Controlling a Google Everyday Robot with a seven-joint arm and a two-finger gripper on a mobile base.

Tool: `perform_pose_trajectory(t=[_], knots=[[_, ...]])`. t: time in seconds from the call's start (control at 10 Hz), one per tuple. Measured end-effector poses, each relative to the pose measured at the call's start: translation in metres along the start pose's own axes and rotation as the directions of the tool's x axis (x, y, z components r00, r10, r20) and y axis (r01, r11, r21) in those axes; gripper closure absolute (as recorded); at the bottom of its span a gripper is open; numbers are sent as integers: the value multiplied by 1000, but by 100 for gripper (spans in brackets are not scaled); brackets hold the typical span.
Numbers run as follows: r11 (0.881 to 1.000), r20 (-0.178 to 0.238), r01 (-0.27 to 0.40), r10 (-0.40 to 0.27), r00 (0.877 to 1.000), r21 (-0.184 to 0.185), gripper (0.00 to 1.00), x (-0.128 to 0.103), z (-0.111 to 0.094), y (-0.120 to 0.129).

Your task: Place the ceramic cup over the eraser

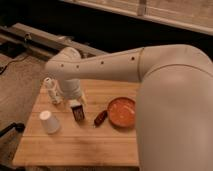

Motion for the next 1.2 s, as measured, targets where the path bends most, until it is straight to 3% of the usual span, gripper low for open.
perform_pose_trajectory(t=[0.3, 0.5, 0.6, 0.8, 1.2], knots=[[988, 4, 144, -143, 990, -52, 35, 15, -4, 80], [970, -2, 231, -232, 973, -79, 35, 25, 3, 124], [953, -7, 287, -288, 957, -95, 35, 27, 11, 146], [937, -16, 332, -335, 942, -105, 35, 27, 24, 160], [932, -39, 349, -354, 934, -102, 35, 24, 49, 162]])
